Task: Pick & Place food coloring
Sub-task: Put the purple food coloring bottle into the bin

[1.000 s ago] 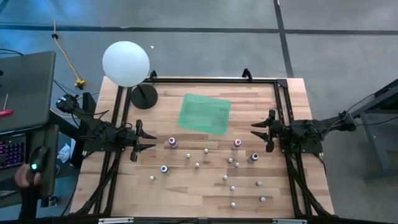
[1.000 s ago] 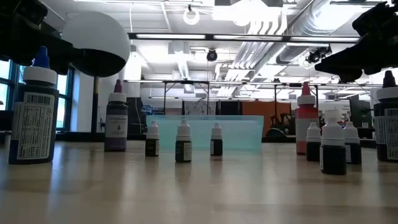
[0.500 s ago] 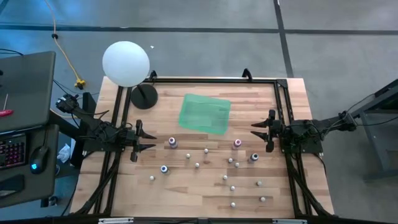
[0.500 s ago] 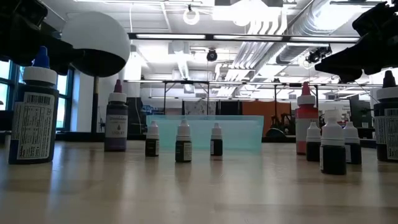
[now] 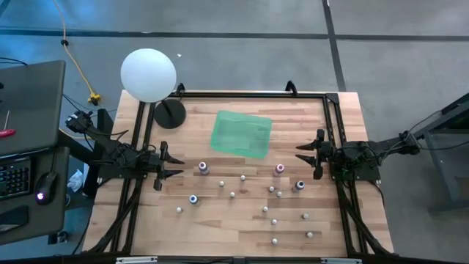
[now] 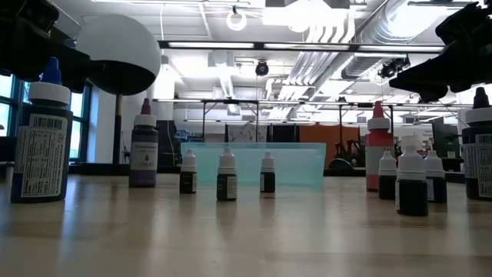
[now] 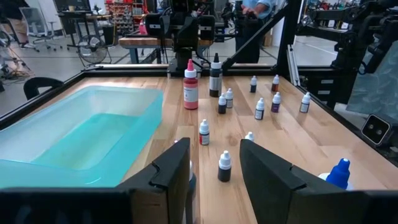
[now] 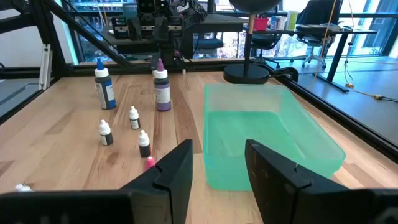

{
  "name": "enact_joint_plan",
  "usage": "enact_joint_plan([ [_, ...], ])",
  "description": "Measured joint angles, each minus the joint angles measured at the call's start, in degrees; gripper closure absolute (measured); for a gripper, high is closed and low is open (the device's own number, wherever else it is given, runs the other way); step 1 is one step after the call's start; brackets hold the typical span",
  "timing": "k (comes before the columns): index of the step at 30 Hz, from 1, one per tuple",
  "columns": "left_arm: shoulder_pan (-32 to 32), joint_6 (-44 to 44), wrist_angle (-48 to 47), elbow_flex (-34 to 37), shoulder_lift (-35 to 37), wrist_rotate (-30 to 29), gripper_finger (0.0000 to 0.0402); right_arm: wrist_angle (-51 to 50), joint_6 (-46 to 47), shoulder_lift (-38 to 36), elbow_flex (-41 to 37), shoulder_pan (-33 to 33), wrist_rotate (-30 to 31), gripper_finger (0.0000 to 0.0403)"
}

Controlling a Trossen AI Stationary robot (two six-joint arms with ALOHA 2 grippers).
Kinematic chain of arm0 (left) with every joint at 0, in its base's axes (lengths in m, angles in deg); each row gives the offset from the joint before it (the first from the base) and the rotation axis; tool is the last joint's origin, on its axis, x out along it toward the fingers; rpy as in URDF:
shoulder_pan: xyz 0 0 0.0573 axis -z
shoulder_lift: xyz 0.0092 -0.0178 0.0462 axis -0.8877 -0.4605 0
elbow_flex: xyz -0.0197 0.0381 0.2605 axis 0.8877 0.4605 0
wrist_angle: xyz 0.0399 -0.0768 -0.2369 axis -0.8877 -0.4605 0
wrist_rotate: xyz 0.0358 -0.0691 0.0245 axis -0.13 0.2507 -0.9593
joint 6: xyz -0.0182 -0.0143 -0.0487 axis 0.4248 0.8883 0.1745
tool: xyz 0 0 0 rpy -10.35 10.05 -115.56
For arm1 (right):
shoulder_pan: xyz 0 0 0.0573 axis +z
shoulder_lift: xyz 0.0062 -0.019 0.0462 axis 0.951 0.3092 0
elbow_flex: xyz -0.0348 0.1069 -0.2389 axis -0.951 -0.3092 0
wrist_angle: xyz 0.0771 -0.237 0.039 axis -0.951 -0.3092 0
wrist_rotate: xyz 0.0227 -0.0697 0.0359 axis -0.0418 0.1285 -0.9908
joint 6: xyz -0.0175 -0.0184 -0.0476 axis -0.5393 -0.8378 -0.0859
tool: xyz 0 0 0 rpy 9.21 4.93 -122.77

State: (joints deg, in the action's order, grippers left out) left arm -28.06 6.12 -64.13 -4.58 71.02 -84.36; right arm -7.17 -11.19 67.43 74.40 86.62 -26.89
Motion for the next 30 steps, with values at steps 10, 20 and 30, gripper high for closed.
enact_joint_plan([
  [10,0.0,-0.23,0.48,0.02,0.0,-0.02,0.0263,0.0,0.0,-0.02,-0.02,-0.02,0.0,0.0263],
  [20,0.0,-0.2,4.0,0.02,0.02,-5.95,0.0263,0.0,0.02,0.0,0.0,0.01,0.0,0.0263],
  [30,-2.13,-3.17,10.35,0.04,-0.77,-4.71,0.0263,0.0,0.0,-0.02,-0.02,-0.01,0.0,0.0263],
])
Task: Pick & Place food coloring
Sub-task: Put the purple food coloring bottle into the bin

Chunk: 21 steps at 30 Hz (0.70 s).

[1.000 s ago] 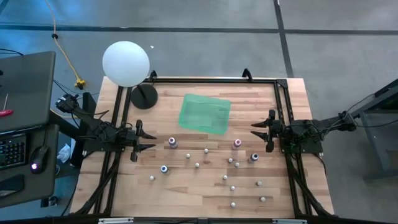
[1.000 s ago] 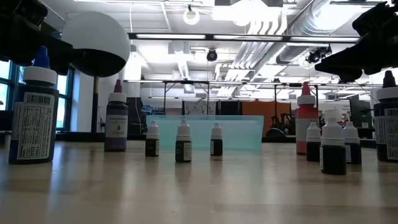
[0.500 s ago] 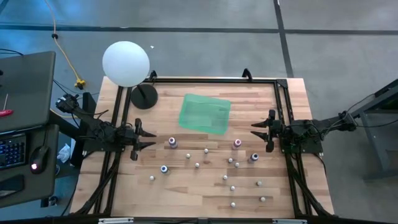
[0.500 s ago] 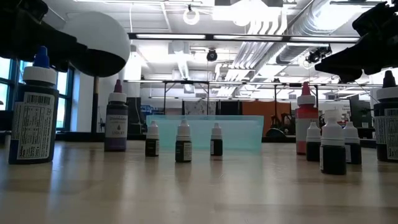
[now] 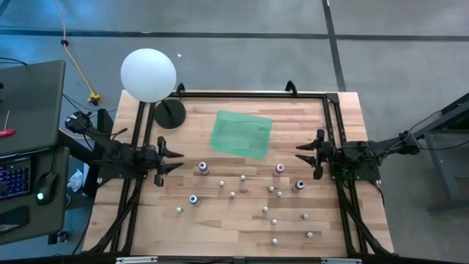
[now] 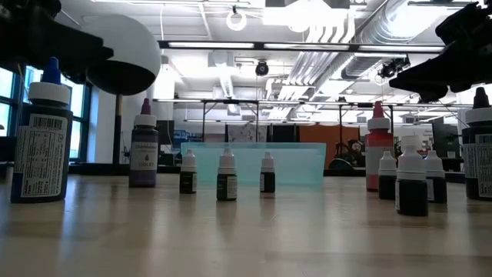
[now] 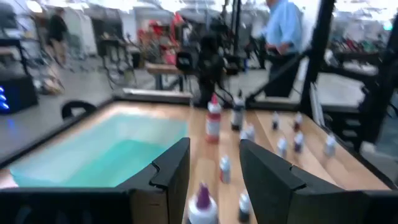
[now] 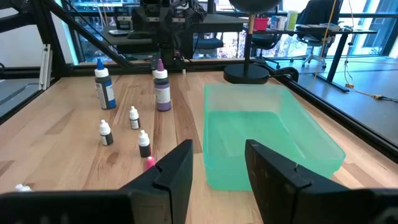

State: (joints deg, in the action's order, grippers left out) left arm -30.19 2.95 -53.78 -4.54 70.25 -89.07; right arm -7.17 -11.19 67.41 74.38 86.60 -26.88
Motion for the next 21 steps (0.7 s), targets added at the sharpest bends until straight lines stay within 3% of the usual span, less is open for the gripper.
enact_joint_plan([
  [7,-11.16,0.8,6.95,-0.06,-6.83,12.12,0.0263,0.0,0.0,0.02,0.01,0.02,0.0,0.0263],
  [15,-25.1,3.1,9.67,-5.13,-24.23,29.15,0.0263,1.37,-3.92,0.01,0.01,0.0,0.27,0.0263],
  [21,-27.66,4.03,9.85,-6.1,-33.81,29.37,0.0263,10.04,-7.43,0.02,0.0,0.01,0.06,0.0263],
])
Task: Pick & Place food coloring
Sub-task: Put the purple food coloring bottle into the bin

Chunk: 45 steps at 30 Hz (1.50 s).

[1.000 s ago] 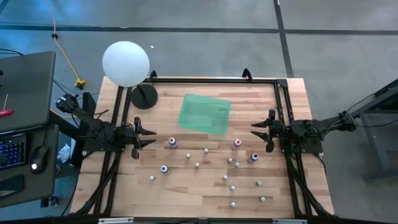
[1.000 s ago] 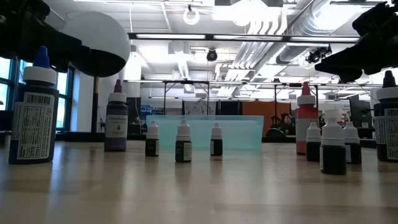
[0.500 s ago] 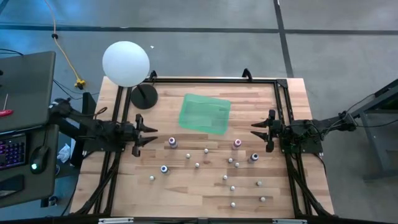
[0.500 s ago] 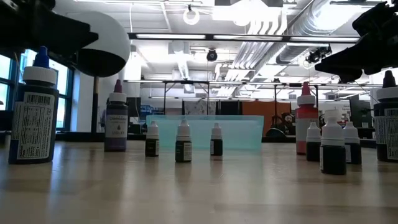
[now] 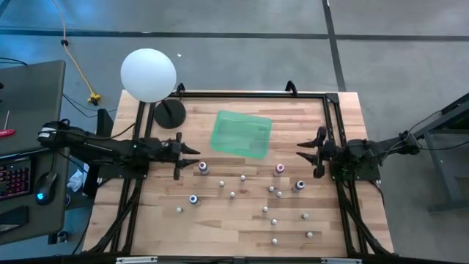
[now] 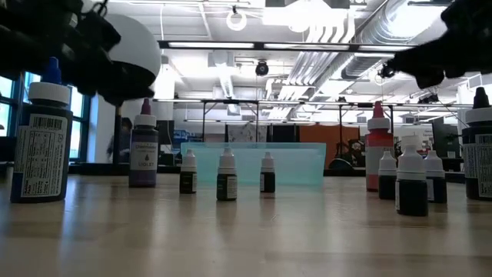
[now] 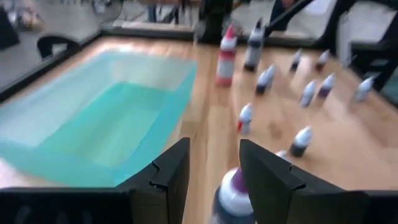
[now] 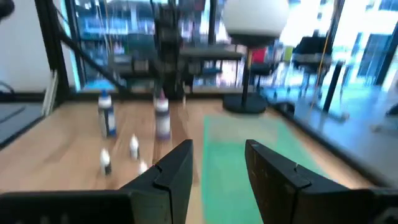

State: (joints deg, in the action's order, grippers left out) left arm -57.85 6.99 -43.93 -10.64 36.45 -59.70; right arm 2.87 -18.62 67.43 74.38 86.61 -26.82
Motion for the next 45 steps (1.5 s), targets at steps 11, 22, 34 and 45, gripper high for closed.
enact_joint_plan([
  [11,0.16,0.71,0.98,0.0,-4.07,1.13,0.0263,19.38,-7.56,0.0,0.0,-0.01,1.46,0.0263],
  [22,0.16,-1.11,1.97,-0.02,-4.0,-3.17,0.0263,28.0,-5.55,7.39,0.02,-0.03,-0.06,0.0263],
  [34,0.17,-2.35,5.64,-0.06,-3.83,8.15,0.0263,49.79,3.85,42.33,0.02,-4.9,-0.97,0.0263],
  [45,0.18,0.49,2.39,-0.07,-5.19,8.15,0.0263,63.55,4.63,52.14,0.07,-13.31,-10.29,0.0263],
])
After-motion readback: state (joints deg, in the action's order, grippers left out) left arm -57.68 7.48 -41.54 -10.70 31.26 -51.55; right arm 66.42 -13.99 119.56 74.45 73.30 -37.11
